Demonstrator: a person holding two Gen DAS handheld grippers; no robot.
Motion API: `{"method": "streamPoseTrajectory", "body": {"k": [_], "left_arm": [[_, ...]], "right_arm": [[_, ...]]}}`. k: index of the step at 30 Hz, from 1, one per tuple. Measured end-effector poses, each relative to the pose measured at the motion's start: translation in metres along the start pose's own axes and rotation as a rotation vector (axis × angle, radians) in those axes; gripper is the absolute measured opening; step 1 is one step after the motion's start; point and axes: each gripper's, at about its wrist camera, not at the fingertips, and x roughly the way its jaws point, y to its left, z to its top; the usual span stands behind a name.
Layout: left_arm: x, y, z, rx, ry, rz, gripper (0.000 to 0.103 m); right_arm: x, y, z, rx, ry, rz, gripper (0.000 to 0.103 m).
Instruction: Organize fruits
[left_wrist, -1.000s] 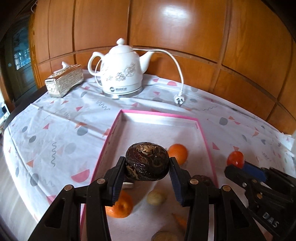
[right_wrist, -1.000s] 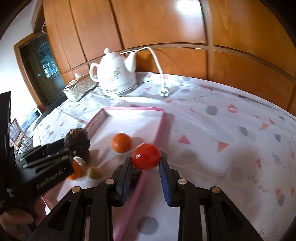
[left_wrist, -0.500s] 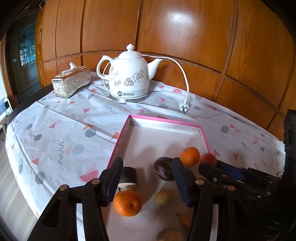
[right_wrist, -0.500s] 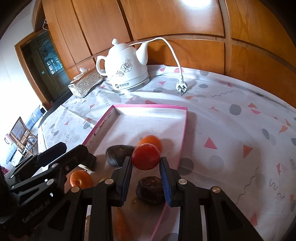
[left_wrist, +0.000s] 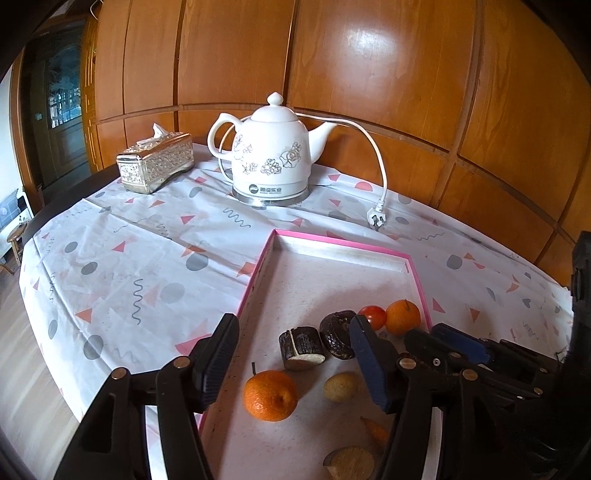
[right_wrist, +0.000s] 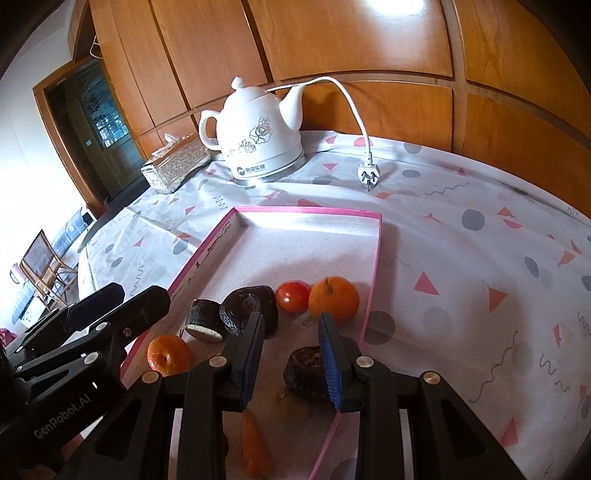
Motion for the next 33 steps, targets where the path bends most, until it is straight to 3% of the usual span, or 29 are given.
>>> {"method": "streamPoseTrajectory", "body": {"k": [7,11,17,24,33], "left_arm": [[-0.013,0.003,-0.005,0.001,-0.026,0.025,0.081],[-0.023,0.002,-0.012,0.013,-0.046,0.03,0.085],[-0.037,0.0,-0.024,0.007,-0.062,0.026,0.103],[-0.041,-0.008,-0.032,0.019,-0.04,0.033,0.103],[-0.05,-0.014,-0.033,0.042,-0.076,0.057,0.103]], "right_arm": [[-0.024,0.006,-0.011,-0.007,-0.057,-0.056,0.036],[-0.04,0.01,-0.022,-0.018,-0.095,-0.104,0.037],[-0.06,0.007,-0.045,-0.001,-0.135,-0.18,0.037],[-0.07,0.007,-0.061,-0.008,-0.143,-0.217,0.037],[-0.072,0.011,-0.064,-0.018,-0.145,-0.207,0.037]]}}
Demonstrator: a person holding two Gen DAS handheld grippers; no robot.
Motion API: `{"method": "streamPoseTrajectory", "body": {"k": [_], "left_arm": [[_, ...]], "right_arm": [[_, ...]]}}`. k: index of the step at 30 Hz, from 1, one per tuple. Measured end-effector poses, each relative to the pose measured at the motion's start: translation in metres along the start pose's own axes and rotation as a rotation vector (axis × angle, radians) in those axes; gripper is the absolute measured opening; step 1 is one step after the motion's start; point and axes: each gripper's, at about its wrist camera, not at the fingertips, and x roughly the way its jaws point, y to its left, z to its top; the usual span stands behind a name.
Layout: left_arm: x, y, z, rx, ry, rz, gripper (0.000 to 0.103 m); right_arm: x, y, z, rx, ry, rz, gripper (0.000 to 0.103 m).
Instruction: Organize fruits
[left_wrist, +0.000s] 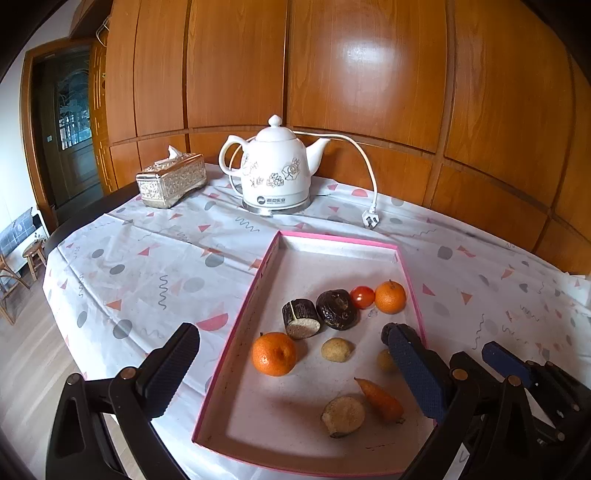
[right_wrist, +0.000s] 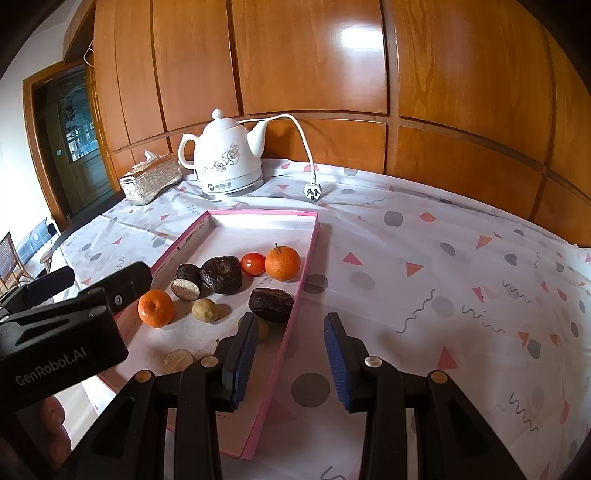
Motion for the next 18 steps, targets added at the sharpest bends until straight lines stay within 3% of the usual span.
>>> {"method": "streamPoseTrajectory", "body": {"k": [18], "left_arm": [[-0.0056,0.0021,0.0009,-0.004,-0.026,0.009,0.103]], "right_arm": [[-0.0022,0.0014,-0.0031,-0.009,0.006,0.001,0.037]]}}
